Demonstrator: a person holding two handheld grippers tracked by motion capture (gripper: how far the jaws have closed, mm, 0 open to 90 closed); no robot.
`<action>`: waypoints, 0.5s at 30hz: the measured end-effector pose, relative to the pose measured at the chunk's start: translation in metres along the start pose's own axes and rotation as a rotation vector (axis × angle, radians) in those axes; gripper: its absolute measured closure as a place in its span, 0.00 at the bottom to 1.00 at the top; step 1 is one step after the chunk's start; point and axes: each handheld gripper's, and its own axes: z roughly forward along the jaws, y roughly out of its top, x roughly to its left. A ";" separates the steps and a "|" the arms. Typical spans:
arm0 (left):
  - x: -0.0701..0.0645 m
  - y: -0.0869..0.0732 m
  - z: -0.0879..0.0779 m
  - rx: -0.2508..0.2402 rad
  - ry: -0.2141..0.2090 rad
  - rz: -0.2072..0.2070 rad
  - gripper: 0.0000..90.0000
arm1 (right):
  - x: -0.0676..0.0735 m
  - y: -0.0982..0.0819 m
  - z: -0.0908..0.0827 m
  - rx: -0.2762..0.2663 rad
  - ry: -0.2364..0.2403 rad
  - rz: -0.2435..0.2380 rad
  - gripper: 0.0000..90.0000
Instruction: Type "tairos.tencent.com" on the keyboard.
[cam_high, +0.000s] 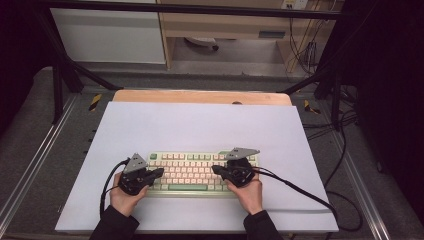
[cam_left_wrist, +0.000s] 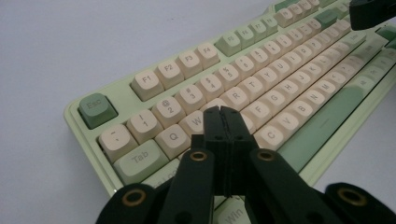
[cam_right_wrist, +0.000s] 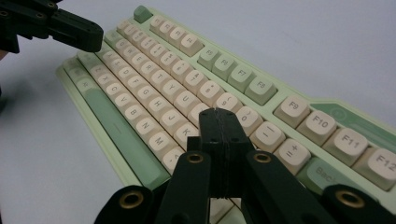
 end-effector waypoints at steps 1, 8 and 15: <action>0.000 0.001 0.000 0.002 -0.001 0.003 1.00 | 0.000 0.000 0.000 0.000 0.000 0.000 1.00; -0.004 0.006 0.002 -0.002 -0.005 0.007 1.00 | -0.008 -0.009 -0.012 -0.002 -0.008 0.003 1.00; -0.010 0.012 0.007 0.005 -0.014 0.019 1.00 | -0.014 -0.017 -0.023 -0.008 -0.011 0.015 1.00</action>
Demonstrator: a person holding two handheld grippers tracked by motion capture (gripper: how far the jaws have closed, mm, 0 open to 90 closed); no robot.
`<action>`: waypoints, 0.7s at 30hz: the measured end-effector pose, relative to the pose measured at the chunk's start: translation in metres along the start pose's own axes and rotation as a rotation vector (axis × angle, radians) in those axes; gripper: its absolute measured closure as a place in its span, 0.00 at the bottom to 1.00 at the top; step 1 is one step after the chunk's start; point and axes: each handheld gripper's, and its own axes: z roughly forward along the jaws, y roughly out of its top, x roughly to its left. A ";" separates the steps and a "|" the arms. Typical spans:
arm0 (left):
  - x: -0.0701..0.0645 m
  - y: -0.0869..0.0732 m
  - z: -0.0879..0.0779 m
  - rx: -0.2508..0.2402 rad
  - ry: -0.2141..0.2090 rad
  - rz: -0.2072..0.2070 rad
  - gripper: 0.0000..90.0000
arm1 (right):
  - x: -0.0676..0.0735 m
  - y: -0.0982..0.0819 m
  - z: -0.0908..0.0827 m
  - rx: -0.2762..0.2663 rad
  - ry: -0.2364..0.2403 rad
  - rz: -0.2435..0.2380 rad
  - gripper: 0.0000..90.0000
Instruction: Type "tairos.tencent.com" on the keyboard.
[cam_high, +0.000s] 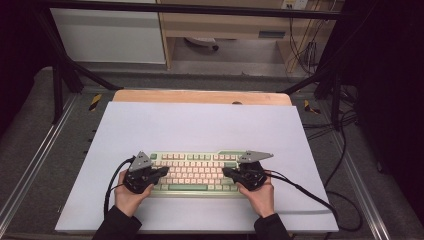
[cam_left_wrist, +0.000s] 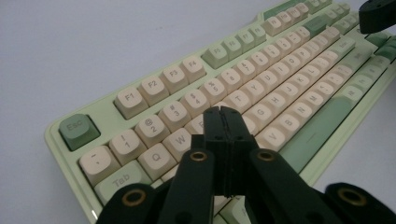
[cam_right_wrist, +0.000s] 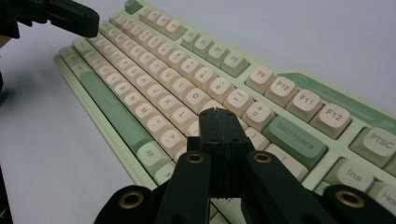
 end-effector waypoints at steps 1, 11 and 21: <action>-0.001 0.001 0.001 0.001 -0.001 0.003 1.00 | 0.000 -0.001 -0.001 0.001 0.002 0.005 1.00; -0.003 0.008 0.009 0.011 0.000 0.006 1.00 | -0.002 -0.008 -0.007 -0.001 -0.002 -0.003 1.00; -0.004 0.016 0.025 0.028 0.003 0.002 1.00 | -0.003 -0.014 -0.011 0.005 -0.007 -0.005 1.00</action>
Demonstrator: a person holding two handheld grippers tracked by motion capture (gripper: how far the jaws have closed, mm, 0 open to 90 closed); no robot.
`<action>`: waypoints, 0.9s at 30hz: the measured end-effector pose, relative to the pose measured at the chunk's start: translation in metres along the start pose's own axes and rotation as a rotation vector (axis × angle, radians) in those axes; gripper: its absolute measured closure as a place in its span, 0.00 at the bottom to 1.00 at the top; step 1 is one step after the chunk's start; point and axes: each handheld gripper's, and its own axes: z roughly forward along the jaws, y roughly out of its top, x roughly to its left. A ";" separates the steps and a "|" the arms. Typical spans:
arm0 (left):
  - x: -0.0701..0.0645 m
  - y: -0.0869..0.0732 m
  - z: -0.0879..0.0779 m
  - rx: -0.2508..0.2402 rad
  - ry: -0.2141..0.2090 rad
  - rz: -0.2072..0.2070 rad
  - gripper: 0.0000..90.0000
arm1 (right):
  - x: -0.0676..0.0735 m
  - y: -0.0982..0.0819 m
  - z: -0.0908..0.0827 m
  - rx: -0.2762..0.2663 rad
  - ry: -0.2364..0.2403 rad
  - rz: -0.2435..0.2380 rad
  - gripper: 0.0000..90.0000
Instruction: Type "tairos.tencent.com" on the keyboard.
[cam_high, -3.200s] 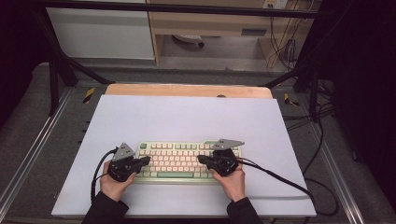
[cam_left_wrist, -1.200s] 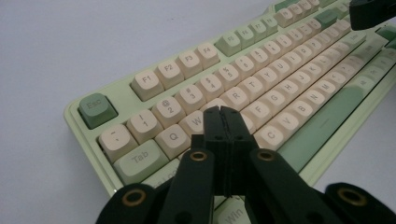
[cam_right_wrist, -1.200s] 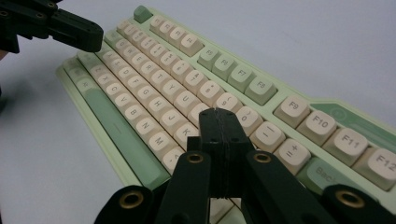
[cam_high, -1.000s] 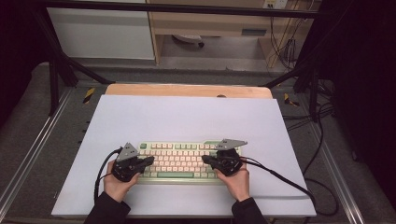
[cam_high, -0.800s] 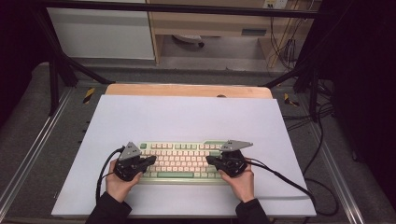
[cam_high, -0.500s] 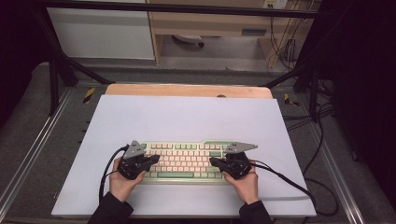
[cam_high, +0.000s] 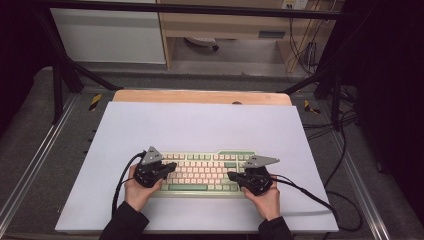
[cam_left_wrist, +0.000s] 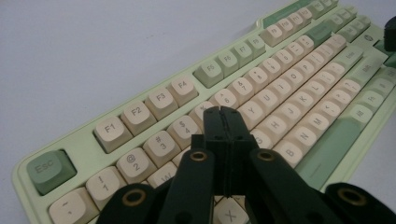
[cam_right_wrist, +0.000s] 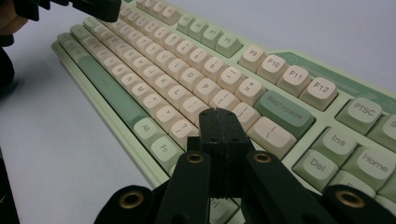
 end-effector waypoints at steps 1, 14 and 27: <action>0.000 0.000 0.002 0.006 0.004 0.002 1.00 | 0.000 0.000 -0.001 -0.003 0.003 0.004 1.00; -0.002 -0.004 0.016 0.024 0.001 0.018 1.00 | 0.001 -0.003 0.001 0.003 0.010 0.003 1.00; -0.002 -0.008 0.011 0.011 -0.011 0.029 1.00 | 0.002 -0.003 0.002 0.003 0.009 0.002 1.00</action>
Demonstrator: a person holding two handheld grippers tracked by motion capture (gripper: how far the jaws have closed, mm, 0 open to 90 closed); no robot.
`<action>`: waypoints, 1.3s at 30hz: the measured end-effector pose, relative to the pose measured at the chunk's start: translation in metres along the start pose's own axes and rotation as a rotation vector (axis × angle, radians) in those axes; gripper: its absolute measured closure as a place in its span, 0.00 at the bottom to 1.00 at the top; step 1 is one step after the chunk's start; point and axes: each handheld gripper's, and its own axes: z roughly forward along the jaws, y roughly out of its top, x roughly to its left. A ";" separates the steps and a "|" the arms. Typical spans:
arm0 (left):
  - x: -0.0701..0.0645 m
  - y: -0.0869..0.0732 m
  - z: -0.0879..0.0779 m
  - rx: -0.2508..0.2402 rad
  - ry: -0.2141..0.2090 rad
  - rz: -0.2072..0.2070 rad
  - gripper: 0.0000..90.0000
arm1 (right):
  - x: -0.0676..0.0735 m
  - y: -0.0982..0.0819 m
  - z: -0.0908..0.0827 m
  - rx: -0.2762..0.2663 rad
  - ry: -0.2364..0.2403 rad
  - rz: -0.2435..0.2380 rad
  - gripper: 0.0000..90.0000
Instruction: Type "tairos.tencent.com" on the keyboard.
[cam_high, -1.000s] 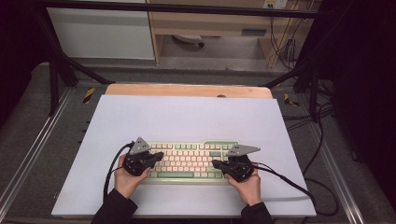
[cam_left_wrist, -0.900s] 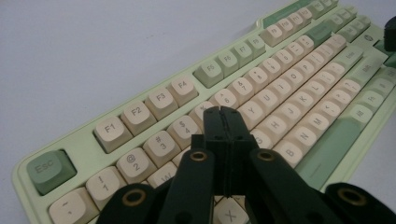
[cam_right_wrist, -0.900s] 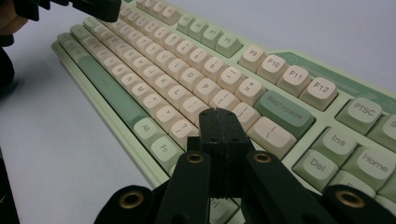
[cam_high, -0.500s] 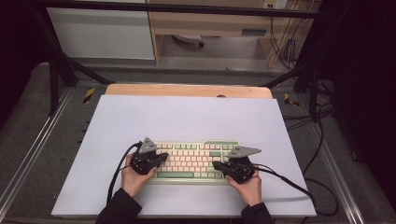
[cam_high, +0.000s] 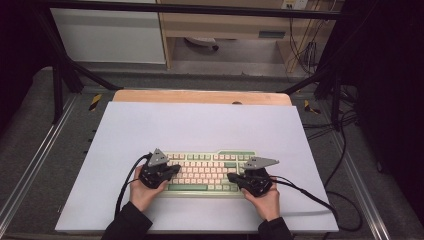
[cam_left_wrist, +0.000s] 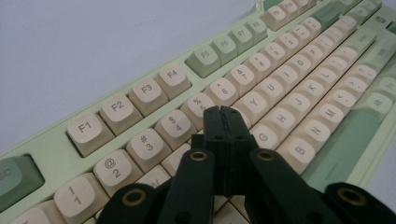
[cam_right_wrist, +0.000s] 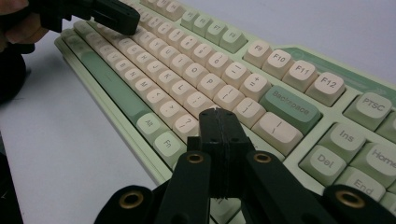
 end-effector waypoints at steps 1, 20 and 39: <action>0.000 0.000 -0.002 -0.002 -0.004 -0.002 1.00 | 0.000 0.000 0.000 0.000 0.001 -0.003 1.00; 0.006 -0.018 -0.032 -0.026 0.001 -0.035 1.00 | 0.001 0.001 0.002 -0.018 0.015 0.013 1.00; 0.014 -0.030 -0.050 -0.030 0.014 -0.057 1.00 | 0.016 0.019 0.020 -0.001 0.025 -0.017 1.00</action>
